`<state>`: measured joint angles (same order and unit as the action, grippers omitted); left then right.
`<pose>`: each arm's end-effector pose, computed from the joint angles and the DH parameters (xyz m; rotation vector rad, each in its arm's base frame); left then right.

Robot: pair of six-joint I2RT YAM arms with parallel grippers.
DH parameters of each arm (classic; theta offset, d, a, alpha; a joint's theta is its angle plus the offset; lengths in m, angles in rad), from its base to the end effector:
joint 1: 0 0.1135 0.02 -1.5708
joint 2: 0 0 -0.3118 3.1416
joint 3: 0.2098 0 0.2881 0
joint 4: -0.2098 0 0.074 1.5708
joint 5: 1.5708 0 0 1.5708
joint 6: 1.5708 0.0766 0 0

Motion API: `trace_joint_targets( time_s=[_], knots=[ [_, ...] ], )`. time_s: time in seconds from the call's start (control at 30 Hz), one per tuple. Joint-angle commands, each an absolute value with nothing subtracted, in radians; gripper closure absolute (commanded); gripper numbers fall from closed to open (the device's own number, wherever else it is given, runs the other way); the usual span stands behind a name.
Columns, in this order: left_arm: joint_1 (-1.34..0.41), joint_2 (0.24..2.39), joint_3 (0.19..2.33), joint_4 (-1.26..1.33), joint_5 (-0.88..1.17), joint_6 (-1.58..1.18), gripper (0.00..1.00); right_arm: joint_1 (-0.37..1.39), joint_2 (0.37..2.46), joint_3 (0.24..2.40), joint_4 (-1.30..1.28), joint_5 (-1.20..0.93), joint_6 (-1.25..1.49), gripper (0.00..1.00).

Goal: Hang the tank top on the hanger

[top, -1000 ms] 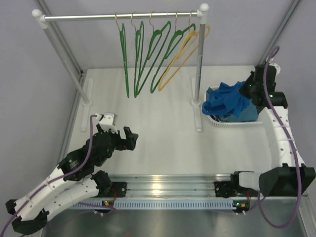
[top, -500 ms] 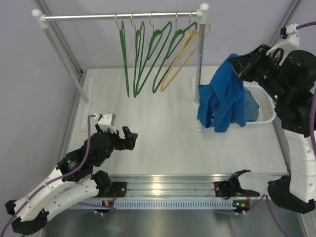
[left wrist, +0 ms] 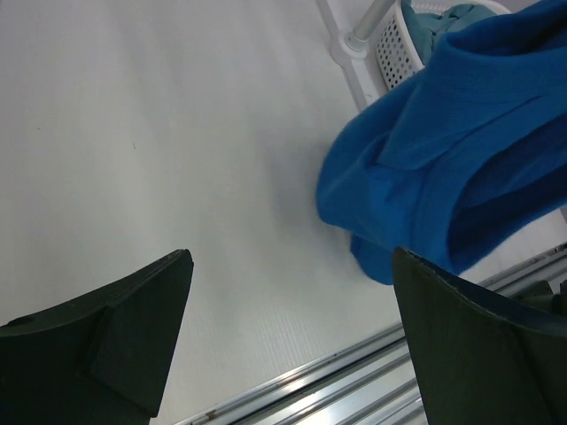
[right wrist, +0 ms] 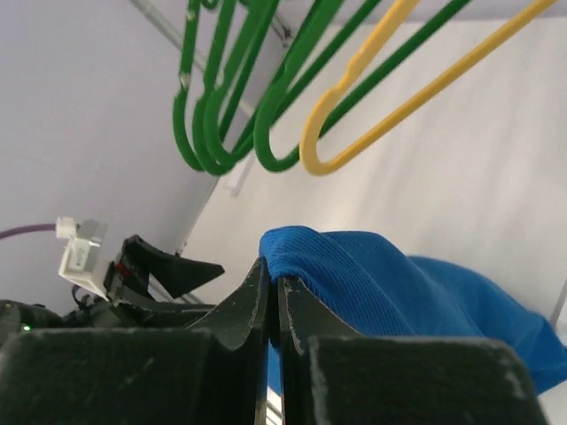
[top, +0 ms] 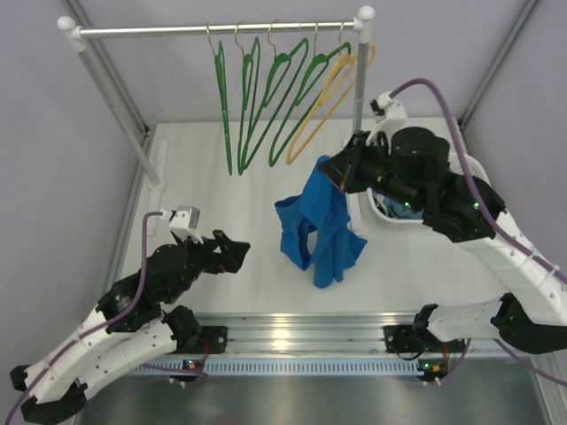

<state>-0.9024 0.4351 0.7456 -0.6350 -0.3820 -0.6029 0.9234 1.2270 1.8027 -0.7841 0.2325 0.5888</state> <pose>0.0997 -0.0802 0.3419 0.0225 1.9268 -0.6683 0.1733 0.1999 0.5801 -0.1355 1.8557 0.8729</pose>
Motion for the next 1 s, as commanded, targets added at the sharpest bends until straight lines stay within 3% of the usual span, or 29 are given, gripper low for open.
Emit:
trace_joint_targets(
  time_s=[0.0,0.13,0.37,0.5,0.63,0.83,0.97],
  knots=[
    [-0.905,0.414,0.723,-0.58,-0.365,-0.649,0.02,0.98,1.212,1.686,-0.675,0.287,0.63,1.0],
    [-0.905,0.405,0.724,-0.592,-0.364,-0.646,0.02,0.982,1.097,1.427,-0.608,0.216,0.667,1.0],
    [-0.905,0.486,0.709,-0.523,-0.293,-0.62,0.04,0.98,1.025,1.266,-0.611,0.14,0.638,0.96],
    [-0.905,0.575,0.692,-0.453,-0.264,-0.614,0.05,0.884,1.043,1.187,-0.58,0.102,0.62,0.94],
    [-0.905,0.671,0.692,-0.359,-0.232,-0.589,0.09,0.704,1.132,1.135,-0.47,-0.118,0.56,0.93],
    [-0.905,0.868,0.735,-0.278,-0.226,-0.531,0.18,0.566,1.334,1.173,-0.414,-0.175,0.535,0.9],
    [-0.905,0.983,0.784,-0.235,-0.221,-0.486,0.27,0.542,1.433,1.209,-0.44,-0.092,0.525,0.76]
  ],
)
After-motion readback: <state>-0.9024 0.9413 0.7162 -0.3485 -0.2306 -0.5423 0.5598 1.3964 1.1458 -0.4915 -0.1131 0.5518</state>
